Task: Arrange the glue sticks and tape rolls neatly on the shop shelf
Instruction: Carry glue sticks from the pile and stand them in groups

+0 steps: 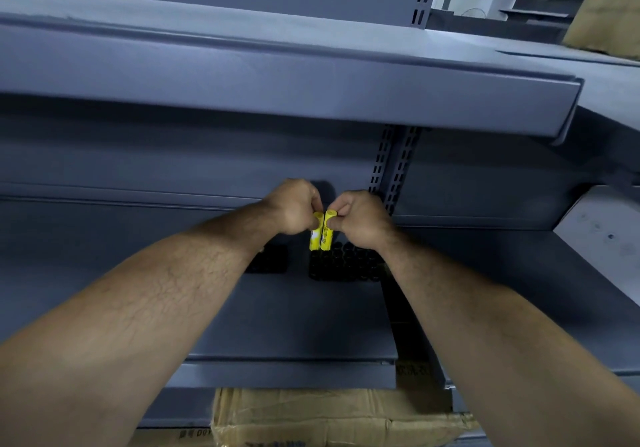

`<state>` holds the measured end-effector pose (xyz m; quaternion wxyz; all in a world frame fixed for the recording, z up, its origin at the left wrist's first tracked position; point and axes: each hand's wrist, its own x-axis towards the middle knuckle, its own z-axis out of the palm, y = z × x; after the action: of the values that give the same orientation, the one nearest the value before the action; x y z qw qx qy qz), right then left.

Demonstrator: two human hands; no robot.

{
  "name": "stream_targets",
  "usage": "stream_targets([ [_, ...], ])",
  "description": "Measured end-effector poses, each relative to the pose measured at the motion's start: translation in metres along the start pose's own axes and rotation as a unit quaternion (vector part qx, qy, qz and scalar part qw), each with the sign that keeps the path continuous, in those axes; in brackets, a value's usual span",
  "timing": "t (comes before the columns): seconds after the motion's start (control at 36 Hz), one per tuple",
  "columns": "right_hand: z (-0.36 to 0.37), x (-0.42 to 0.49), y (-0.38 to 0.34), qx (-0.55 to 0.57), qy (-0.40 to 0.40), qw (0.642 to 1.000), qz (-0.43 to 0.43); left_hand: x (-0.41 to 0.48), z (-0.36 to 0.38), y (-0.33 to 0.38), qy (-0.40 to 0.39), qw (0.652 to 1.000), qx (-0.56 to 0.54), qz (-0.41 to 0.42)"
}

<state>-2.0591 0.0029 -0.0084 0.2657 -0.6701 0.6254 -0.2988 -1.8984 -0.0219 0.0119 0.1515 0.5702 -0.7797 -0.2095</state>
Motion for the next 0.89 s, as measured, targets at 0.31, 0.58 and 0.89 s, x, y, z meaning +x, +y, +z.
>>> stream_targets([
  [0.31, -0.002, 0.003, -0.005, -0.085, -0.032, 0.996, -0.012, -0.001, 0.001, -0.001, -0.002, 1.000, -0.008, 0.006],
  [0.58, 0.000, -0.002, -0.009, -0.116, -0.015, 0.993, -0.001, 0.001, 0.003, -0.001, -0.004, 1.000, 0.005, 0.007],
  [0.89, -0.020, -0.018, -0.025, -0.198, -0.043, 0.978, -0.052, -0.017, -0.008, -0.001, 0.046, 0.993, 0.099, 0.040],
])
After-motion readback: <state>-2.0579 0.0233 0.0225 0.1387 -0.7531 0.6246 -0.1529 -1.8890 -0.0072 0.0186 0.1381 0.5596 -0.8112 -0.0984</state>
